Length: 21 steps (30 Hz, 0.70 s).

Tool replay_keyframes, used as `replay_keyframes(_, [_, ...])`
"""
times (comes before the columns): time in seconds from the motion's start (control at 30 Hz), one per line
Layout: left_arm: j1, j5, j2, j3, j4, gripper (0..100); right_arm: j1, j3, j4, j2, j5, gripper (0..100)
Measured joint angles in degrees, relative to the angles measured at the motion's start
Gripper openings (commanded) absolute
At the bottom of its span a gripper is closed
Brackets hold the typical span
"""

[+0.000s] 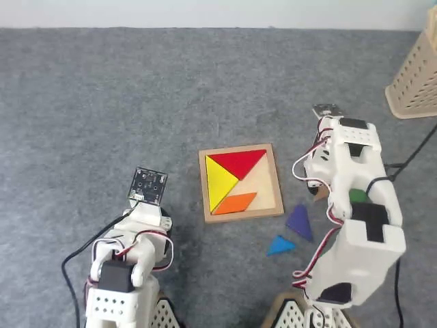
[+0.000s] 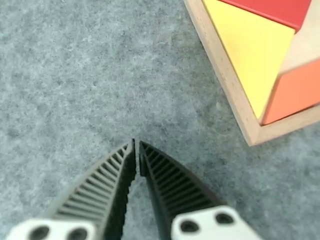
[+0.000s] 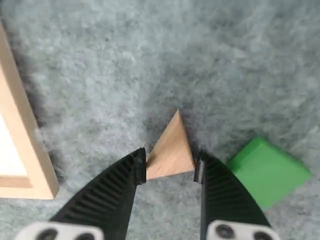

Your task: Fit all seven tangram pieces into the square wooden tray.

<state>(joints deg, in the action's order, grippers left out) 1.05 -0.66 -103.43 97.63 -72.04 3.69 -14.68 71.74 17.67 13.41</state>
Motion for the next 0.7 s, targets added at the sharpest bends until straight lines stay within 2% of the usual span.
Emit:
replay_keyframes(0.27, [-0.09, 0.0, 0.0, 0.0, 0.0, 1, 0.0, 0.62, -0.09, 1.14, 0.35, 16.3])
replay_keyframes(0.47, [0.0, 0.0, 0.0, 0.0, 0.0, 1, 0.44, 0.7, -0.18, 1.14, 0.35, 4.0])
replay_keyframes(0.7, [0.0, 0.0, 0.0, 0.0, 0.0, 1, -0.88, 0.62, 0.62, -2.9, 0.35, 3.1])
